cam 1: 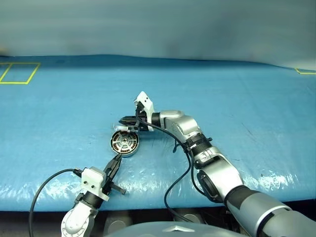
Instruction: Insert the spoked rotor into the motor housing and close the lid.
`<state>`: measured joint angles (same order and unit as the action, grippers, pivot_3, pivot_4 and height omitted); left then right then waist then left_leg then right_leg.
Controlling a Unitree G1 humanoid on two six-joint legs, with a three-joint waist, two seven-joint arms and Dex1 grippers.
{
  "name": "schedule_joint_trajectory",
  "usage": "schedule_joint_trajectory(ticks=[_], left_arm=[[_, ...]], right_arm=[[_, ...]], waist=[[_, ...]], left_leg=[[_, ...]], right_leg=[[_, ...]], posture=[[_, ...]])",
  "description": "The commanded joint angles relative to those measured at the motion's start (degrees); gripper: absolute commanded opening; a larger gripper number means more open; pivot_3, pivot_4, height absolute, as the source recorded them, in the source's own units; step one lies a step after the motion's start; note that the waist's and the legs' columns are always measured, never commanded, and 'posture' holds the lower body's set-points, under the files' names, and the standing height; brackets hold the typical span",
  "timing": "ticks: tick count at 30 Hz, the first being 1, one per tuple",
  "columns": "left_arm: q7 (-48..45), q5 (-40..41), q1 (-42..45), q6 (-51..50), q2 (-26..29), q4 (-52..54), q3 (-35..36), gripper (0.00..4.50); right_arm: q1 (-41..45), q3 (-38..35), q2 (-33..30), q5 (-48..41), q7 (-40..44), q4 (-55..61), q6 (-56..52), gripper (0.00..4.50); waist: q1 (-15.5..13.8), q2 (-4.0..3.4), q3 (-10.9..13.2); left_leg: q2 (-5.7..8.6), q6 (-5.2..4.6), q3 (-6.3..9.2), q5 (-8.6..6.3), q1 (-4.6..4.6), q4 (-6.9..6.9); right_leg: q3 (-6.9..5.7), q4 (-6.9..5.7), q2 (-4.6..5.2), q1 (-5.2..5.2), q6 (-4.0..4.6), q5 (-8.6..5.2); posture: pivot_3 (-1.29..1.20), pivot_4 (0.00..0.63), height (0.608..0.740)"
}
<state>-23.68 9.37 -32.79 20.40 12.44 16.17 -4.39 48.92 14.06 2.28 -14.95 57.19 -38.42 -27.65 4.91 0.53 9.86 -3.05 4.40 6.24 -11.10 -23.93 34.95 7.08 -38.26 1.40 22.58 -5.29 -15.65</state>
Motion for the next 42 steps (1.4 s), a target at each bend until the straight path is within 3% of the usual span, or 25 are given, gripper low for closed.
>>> schedule_joint_trajectory(ticks=[1,12,15,22,25,29,37,42], left_arm=[[1.1,-0.3,-1.0,-0.5,-0.2,4.0,-0.2,0.03],[1.7,0.1,-2.4,-3.9,0.5,7.5,-0.6,0.03],[2.2,-0.7,-2.3,-3.6,0.4,7.3,-0.5,0.03],[6.1,-3.5,-2.6,-1.4,-1.4,5.1,0.9,0.03],[5.9,-3.3,-2.8,-1.0,-1.5,4.8,0.6,0.0],[6.0,-3.3,-2.6,-0.6,-1.5,4.2,0.7,0.0],[6.6,-3.3,-3.2,0.7,-1.8,3.3,1.2,0.0],[6.7,-3.4,-3.6,0.7,-2.2,3.3,0.7,0.0]], right_arm=[[-1.2,-0.3,0.9,-2.3,3.1,4.1,-2.5,0.0],[-19.3,1.7,1.6,-4.6,-5.4,22.4,-13.6,0.0],[-23.0,3.0,1.8,-3.2,-9.3,28.6,-11.6,0.0],[-28.6,11.5,-4.5,5.6,-19.4,52.7,-10.0,0.0],[-29.6,12.0,-6.2,6.1,-21.9,57.4,-12.3,0.58],[-28.8,15.1,-8.5,9.7,-25.0,59.1,-13.5,1.98],[-28.3,18.0,-6.3,12.5,-28.9,53.7,-9.6,4.49],[-28.2,18.6,-4.2,13.5,-30.6,49.2,-6.4,4.49]], waist=[[0.0,-0.01,0.0],[0.0,-0.02,0.0],[0.1,-0.01,0.0],[-0.2,0.01,0.0],[-0.2,0.02,0.0],[-0.3,0.05,0.0],[-0.2,0.06,0.0],[-0.2,0.08,0.0]], left_leg=[[0.0,0.0,0.0,0.0,0.01,-0.01],[-0.01,0.02,0.0,-0.01,0.05,0.04],[-0.01,0.03,0.0,-0.01,0.1,0.05],[0.0,0.03,-0.01,-0.01,-0.08,0.05],[-0.01,0.03,0.0,-0.01,-0.1,0.04],[0.0,0.03,0.0,-0.01,-0.06,0.09],[0.0,0.03,-0.01,-0.01,-0.09,0.06],[0.0,0.03,0.0,-0.01,-0.09,0.08]], right_leg=[[0.0,0.0,0.0,0.0,0.0,0.0],[0.0,-0.06,0.0,0.04,0.19,-0.13],[0.01,-0.03,0.01,0.18,0.21,-0.15],[0.01,0.0,0.02,0.27,0.2,-0.15],[0.01,-0.01,0.01,0.24,0.2,-0.15],[0.01,0.03,0.03,0.32,0.21,-0.15],[0.01,0.05,0.03,0.23,0.2,-0.15],[0.0,0.04,0.03,0.26,0.2,-0.15]], posture=[[0.0,0.15,0.74],[0.0,0.15,0.74],[0.0,0.15,0.74],[0.0,0.15,0.74],[0.0,0.15,0.74],[0.0,0.15,0.74],[0.0,0.15,0.74],[0.0,0.15,0.74]])
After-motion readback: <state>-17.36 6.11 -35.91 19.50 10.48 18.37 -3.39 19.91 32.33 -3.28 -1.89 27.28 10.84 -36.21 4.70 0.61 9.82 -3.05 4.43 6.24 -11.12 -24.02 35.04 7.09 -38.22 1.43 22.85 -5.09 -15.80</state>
